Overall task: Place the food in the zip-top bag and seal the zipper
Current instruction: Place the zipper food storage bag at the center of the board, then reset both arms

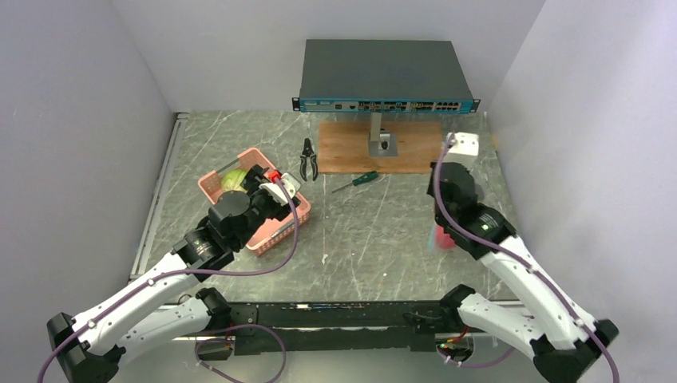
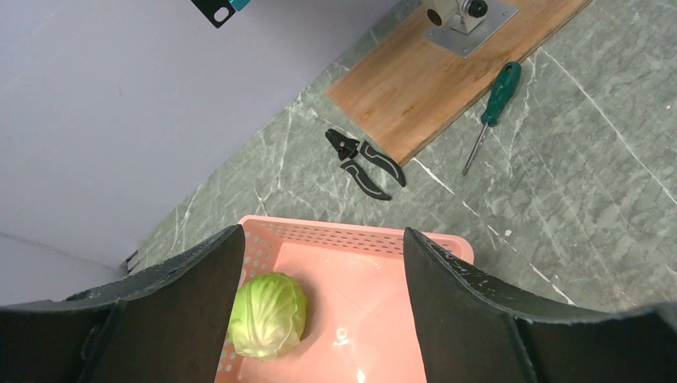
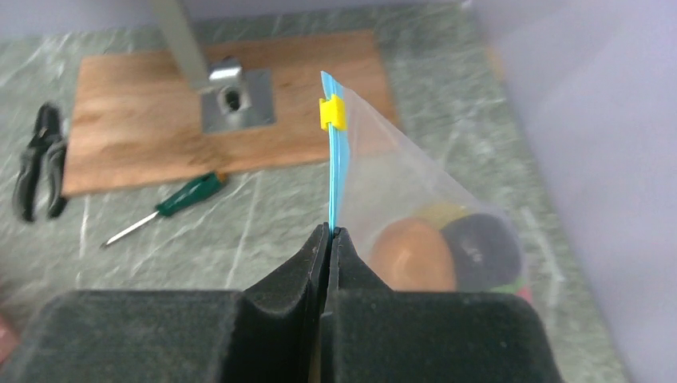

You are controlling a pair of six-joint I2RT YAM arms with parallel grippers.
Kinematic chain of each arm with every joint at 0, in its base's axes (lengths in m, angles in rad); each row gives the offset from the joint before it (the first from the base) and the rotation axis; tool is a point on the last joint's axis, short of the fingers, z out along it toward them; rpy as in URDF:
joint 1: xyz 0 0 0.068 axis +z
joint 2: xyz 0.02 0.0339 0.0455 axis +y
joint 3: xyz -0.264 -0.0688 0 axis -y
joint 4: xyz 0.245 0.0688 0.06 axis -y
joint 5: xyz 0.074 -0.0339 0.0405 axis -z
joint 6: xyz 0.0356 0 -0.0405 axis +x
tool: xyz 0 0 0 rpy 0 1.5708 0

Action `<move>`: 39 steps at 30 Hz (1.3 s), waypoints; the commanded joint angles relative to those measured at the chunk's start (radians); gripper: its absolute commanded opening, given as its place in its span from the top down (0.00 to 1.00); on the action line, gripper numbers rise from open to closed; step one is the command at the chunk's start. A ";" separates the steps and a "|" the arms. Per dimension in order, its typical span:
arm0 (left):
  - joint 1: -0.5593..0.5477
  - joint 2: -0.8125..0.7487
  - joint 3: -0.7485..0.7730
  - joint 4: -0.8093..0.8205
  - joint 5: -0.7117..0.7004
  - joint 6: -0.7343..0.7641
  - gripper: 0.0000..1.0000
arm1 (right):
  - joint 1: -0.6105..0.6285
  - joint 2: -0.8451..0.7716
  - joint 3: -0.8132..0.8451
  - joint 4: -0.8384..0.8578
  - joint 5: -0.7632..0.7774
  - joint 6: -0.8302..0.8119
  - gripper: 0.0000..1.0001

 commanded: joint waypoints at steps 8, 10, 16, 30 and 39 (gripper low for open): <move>0.006 0.006 0.037 0.030 -0.054 -0.006 0.23 | 0.276 0.430 -0.173 0.265 -0.168 0.290 1.00; 0.005 0.010 0.038 0.030 -0.057 -0.002 0.23 | 0.300 0.494 -0.138 0.248 -0.174 0.315 1.00; 0.005 0.009 0.034 0.036 -0.067 0.002 0.23 | 0.330 0.600 -0.128 0.274 -0.244 0.348 1.00; 0.007 -0.010 0.019 0.064 -0.107 0.014 0.23 | 0.349 0.491 -0.285 0.562 -0.886 0.282 0.37; 0.008 -0.016 0.012 0.081 -0.151 -0.001 0.23 | 0.353 0.223 -0.172 0.334 -0.891 0.219 0.27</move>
